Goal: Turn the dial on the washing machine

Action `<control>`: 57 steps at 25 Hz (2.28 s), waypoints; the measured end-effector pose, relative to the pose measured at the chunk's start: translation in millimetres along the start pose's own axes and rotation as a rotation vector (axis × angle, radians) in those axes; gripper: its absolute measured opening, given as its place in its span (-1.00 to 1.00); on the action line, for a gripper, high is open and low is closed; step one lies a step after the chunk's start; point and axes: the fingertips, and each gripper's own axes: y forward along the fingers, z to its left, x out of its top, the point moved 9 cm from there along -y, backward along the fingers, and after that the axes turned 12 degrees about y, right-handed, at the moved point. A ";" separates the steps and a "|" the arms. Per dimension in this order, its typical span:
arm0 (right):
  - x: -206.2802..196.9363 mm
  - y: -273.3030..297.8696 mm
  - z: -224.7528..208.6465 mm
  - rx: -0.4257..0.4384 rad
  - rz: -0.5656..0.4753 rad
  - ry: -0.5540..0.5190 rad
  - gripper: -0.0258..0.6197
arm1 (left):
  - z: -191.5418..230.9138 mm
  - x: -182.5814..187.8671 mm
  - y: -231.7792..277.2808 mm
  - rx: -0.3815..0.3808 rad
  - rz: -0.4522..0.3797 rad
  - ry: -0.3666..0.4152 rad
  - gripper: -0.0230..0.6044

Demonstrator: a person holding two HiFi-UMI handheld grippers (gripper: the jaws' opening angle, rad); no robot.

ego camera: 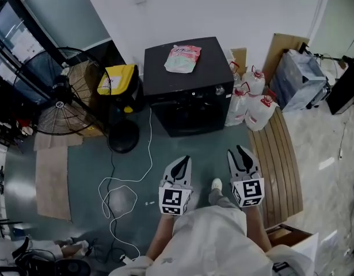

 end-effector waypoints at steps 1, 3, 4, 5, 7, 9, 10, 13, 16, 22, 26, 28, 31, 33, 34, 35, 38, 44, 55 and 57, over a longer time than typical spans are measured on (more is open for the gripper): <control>4.0 8.4 -5.9 0.011 -0.001 -0.002 -0.51 | 1.9 2.5 9.4 0.007 0.003 -0.001 -0.88; 11.5 24.3 -18.4 0.030 -0.002 -0.004 -0.50 | 4.5 8.0 28.0 0.018 0.008 -0.002 -0.89; 14.3 31.8 -24.6 0.037 -0.002 -0.004 -0.50 | 5.2 10.2 37.0 0.023 0.011 -0.003 -0.88; 16.3 38.9 -30.7 0.044 -0.001 -0.002 -0.49 | 5.7 11.8 45.6 0.028 0.013 -0.004 -0.89; 18.6 51.4 -42.4 0.057 0.004 0.004 -0.49 | 5.6 13.5 61.2 0.035 0.022 -0.010 -0.89; 20.8 62.5 -54.1 0.069 0.010 0.010 -0.49 | 5.2 16.1 76.3 0.041 0.029 -0.011 -0.88; 22.2 68.0 -60.1 0.075 0.012 0.014 -0.48 | 5.5 17.4 83.8 0.046 0.033 -0.010 -0.88; 27.2 82.5 -78.2 0.092 0.016 0.027 -0.49 | 5.8 20.4 104.5 0.062 0.048 -0.014 -0.88; 31.4 95.9 -96.1 0.104 0.020 0.030 -0.49 | 4.0 24.0 122.2 0.074 0.061 -0.016 -0.89; 35.6 123.5 -117.1 0.123 0.028 0.040 -0.49 | 6.4 27.9 149.3 0.088 0.079 -0.013 -0.89; 35.3 143.1 -124.3 0.135 0.040 0.044 -0.48 | 12.4 27.6 165.8 0.093 0.085 -0.011 -0.88; 34.3 152.8 -126.7 0.138 0.043 0.044 -0.48 | 16.6 24.3 173.1 0.095 0.096 -0.011 -0.88; 30.9 166.8 -128.8 0.135 0.052 0.041 -0.48 | 25.2 18.0 184.4 0.093 0.106 -0.014 -0.88; 30.4 176.4 -129.8 0.128 0.056 0.038 -0.48 | 33.1 17.1 194.1 0.086 0.099 -0.015 -0.88; 30.8 181.4 -130.6 0.123 0.056 0.035 -0.47 | 37.1 16.3 199.4 0.081 0.095 -0.015 -0.88; 31.4 187.0 -131.8 0.117 0.056 0.033 -0.48 | 41.2 14.2 205.0 0.075 0.093 -0.014 -0.88; 33.1 206.5 -136.7 0.098 0.060 0.029 -0.48 | 55.1 9.4 223.1 0.055 0.090 -0.016 -0.88; 35.5 250.3 -137.8 0.059 0.083 0.020 -0.45 | 94.1 3.8 258.8 0.021 0.079 -0.024 -0.89; 18.6 312.7 -129.8 -0.028 0.145 0.013 -0.40 | 153.4 -23.8 306.6 -0.061 0.075 -0.056 -0.89; 12.3 321.7 -130.5 -0.052 0.162 0.012 -0.39 | 161.1 -32.4 313.9 -0.079 0.085 -0.065 -0.88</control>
